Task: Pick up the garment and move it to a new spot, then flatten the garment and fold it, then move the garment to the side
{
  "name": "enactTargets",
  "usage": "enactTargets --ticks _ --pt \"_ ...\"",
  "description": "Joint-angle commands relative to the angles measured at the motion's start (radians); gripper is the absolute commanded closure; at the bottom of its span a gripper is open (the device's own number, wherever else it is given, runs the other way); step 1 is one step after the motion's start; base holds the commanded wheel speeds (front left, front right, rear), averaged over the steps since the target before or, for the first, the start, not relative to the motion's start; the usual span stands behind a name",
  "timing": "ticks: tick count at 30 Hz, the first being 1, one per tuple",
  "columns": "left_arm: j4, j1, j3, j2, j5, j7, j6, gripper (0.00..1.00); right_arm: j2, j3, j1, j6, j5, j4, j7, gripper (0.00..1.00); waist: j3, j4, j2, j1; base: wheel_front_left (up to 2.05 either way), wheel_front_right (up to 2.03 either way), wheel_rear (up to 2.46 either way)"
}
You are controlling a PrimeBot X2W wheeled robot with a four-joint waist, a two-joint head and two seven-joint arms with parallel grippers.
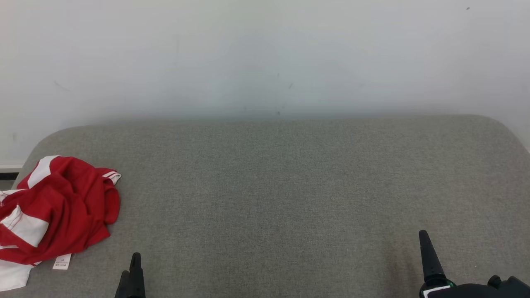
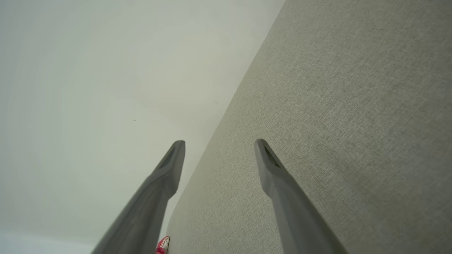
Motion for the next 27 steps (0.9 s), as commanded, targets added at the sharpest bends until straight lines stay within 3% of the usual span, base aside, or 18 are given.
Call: enactTargets --ticks 1,17,27 --pt "-0.015 -0.003 -0.002 0.004 0.022 -0.007 -0.001 0.0 -0.005 0.003 -0.005 -0.001 -0.018 -0.011 -0.007 0.0 -0.001 0.0 0.0 0.0 0.0 0.0 0.0" --pt "-0.03 0.035 -0.041 0.004 0.354 -0.058 0.025 0.0 -0.006 0.034 0.018 -0.001 -0.32 0.016 -0.058 0.0 -0.022 0.004 0.0 0.0 0.0 0.0 0.0" --pt "-0.029 0.051 -0.051 0.005 0.487 -0.087 0.027 0.0 -0.007 0.032 0.023 -0.001 -0.465 0.056 -0.087 0.0 -0.039 0.006 0.0 0.0 0.0 0.0 0.0"
